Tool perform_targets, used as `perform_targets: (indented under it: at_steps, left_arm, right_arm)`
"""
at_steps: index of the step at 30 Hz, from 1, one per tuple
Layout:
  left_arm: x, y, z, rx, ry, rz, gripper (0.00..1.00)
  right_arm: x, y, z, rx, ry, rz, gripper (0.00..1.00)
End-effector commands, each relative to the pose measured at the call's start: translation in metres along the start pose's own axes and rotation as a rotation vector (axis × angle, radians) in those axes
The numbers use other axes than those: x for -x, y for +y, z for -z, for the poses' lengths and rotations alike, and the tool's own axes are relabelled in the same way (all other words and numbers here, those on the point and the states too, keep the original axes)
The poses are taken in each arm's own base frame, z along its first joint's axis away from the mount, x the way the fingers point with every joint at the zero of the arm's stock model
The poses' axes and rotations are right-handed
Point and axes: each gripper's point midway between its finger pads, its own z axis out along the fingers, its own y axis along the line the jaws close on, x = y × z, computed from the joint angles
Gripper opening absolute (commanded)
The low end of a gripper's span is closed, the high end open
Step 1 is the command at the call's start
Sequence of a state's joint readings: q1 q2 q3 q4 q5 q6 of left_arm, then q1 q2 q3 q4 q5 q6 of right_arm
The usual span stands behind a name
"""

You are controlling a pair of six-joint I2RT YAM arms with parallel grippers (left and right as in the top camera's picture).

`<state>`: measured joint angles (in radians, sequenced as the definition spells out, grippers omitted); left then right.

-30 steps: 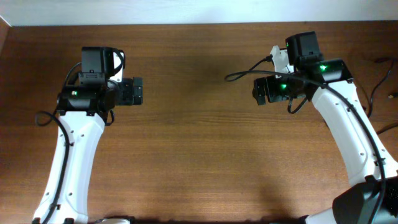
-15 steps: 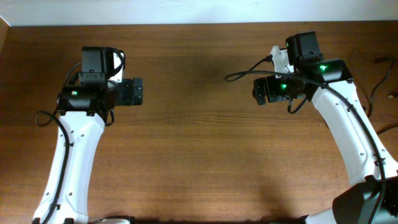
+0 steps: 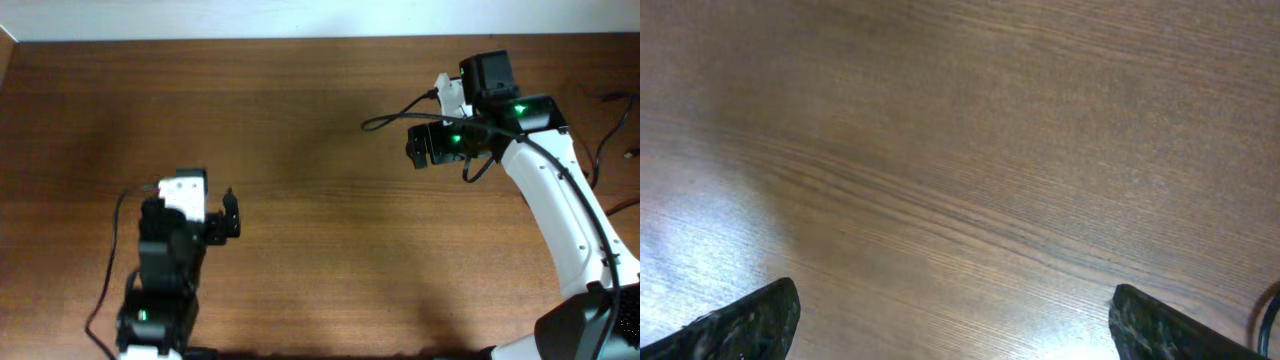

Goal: Untangle cables

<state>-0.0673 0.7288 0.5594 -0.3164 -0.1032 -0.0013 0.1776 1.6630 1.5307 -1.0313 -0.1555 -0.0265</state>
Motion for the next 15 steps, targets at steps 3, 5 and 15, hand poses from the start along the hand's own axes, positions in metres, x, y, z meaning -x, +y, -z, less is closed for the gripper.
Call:
perform_targets:
  at_steps: [3, 5, 15]
  left_arm:
    - [0.02, 0.001, 0.027, -0.017, -0.429, 0.075, 0.99]
    - [0.028, 0.002, 0.039, -0.02, -0.575, 0.089, 0.99]
    - [-0.034, 0.013, 0.031, 0.039, -0.489, 0.118, 0.99]
  right_arm:
    - [0.001, 0.002, 0.007, -0.007, -0.018, 0.008, 0.98]
    - [0.001, 0.002, 0.007, -0.007, -0.018, 0.008, 0.98]
    - [0.001, 0.002, 0.007, -0.007, -0.018, 0.008, 0.98]
